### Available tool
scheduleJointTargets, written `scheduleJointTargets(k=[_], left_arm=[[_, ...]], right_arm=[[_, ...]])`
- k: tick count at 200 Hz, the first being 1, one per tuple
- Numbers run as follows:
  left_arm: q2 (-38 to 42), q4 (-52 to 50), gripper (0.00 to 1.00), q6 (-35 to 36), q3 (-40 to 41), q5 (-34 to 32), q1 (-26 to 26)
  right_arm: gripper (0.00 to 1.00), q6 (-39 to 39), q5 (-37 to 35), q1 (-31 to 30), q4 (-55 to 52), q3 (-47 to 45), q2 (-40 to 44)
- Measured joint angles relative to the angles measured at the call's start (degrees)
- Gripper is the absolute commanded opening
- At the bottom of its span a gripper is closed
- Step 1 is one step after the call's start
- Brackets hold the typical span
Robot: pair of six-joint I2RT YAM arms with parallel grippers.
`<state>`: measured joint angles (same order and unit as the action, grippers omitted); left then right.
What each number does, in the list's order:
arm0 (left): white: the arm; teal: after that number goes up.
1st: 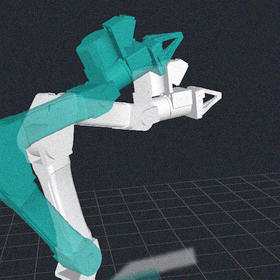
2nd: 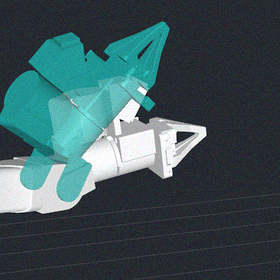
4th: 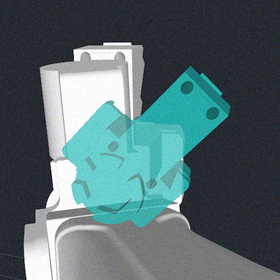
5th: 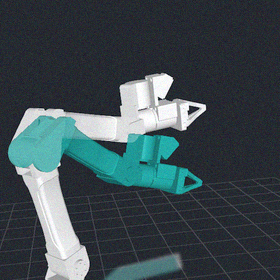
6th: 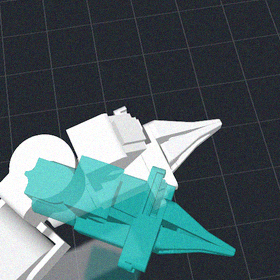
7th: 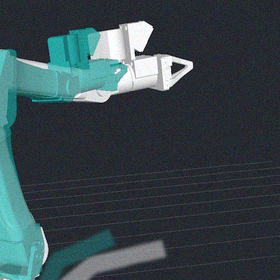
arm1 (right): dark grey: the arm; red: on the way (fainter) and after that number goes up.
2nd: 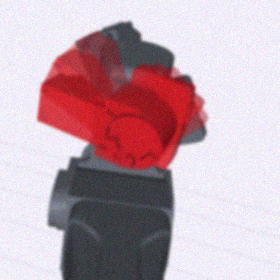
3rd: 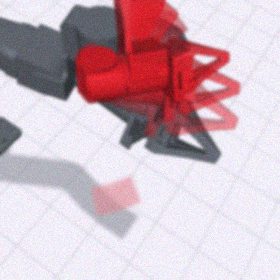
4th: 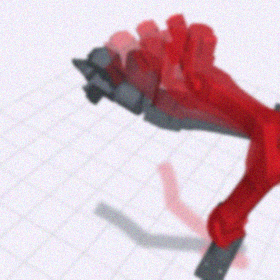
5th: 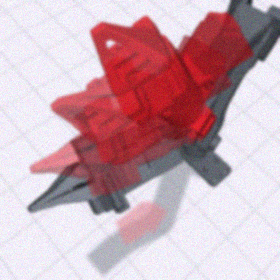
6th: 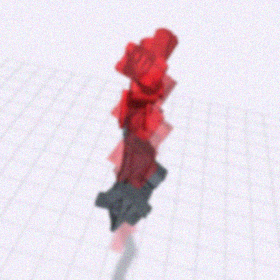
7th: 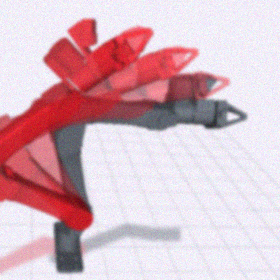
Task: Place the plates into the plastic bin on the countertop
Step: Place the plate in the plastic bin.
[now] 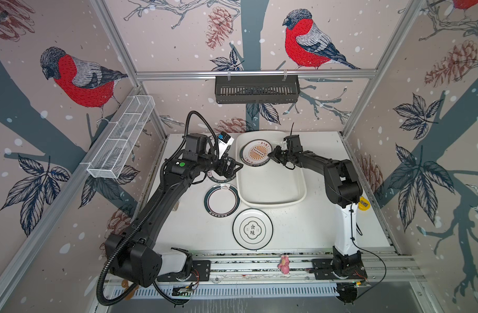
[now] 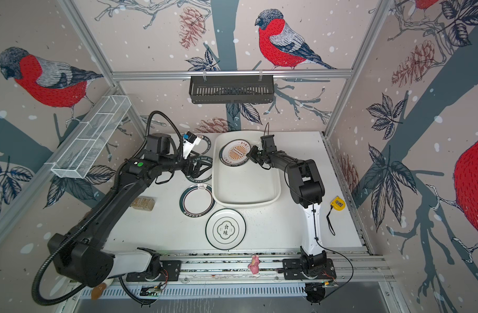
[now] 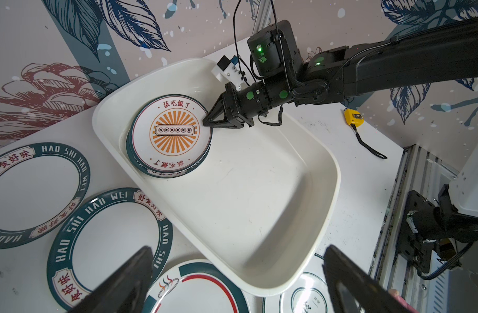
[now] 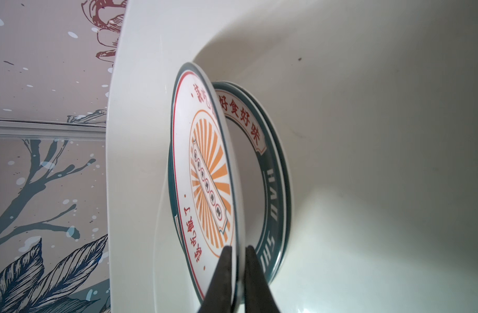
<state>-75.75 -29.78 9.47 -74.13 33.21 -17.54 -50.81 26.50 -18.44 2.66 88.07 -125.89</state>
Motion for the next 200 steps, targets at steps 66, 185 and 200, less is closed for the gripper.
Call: scheduleJointTargets(k=[66, 185, 200], left_arm=[[0.17, 0.02, 0.97, 0.00, 0.00, 0.00, 0.00], [0.22, 0.00, 0.97, 0.00, -0.37, -0.07, 0.00], [0.22, 0.00, 0.97, 0.00, -0.48, -0.07, 0.00]], right_arm=[[0.21, -0.17, 0.22, 0.11, -0.02, 0.09, -0.72], [0.32, 0.33, 0.07, 0.37, -0.81, -0.28, -0.72], [0.34, 0.81, -0.09, 0.46, -1.20, -0.28, -0.52]])
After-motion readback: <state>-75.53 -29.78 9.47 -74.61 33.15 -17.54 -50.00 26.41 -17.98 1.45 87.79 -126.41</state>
